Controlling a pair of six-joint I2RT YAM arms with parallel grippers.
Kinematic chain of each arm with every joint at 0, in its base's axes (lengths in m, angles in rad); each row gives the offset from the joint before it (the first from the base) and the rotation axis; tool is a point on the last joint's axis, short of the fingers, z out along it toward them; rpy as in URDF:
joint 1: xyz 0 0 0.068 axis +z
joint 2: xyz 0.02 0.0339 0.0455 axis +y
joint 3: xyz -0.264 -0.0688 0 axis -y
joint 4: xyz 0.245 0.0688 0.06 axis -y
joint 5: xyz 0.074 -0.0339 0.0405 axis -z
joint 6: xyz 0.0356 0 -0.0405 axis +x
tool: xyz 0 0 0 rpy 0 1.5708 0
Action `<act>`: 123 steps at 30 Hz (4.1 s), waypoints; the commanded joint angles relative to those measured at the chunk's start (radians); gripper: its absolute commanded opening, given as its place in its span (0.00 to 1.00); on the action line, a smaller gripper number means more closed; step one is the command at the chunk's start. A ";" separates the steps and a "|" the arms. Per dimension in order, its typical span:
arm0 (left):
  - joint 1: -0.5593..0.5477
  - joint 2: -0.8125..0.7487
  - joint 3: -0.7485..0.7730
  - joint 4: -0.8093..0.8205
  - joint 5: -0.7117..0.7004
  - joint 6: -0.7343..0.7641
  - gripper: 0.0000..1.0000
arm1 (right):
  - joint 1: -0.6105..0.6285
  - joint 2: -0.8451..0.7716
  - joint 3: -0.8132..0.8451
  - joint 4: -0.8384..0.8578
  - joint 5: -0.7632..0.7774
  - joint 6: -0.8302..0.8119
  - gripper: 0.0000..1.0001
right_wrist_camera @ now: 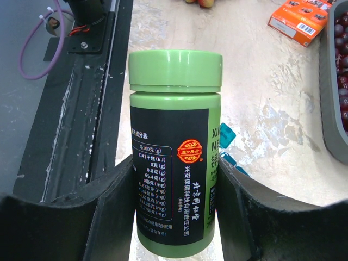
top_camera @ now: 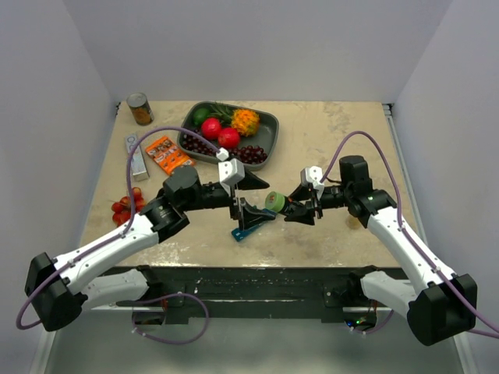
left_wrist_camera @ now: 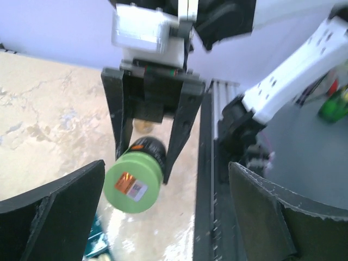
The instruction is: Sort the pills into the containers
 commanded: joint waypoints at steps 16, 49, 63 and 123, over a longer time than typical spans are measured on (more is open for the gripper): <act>-0.056 0.087 0.201 -0.323 -0.408 -0.790 1.00 | -0.002 -0.008 0.015 0.051 0.003 0.013 0.00; -0.079 0.202 0.267 -0.411 -0.335 -0.569 0.70 | -0.005 -0.007 0.012 0.054 0.003 0.015 0.00; -0.077 0.221 0.299 -0.412 -0.258 -0.404 0.11 | -0.005 -0.007 0.011 0.052 -0.008 0.015 0.00; -0.096 0.187 0.255 -0.432 -0.402 -0.594 0.91 | -0.006 -0.002 0.006 0.051 -0.005 0.006 0.00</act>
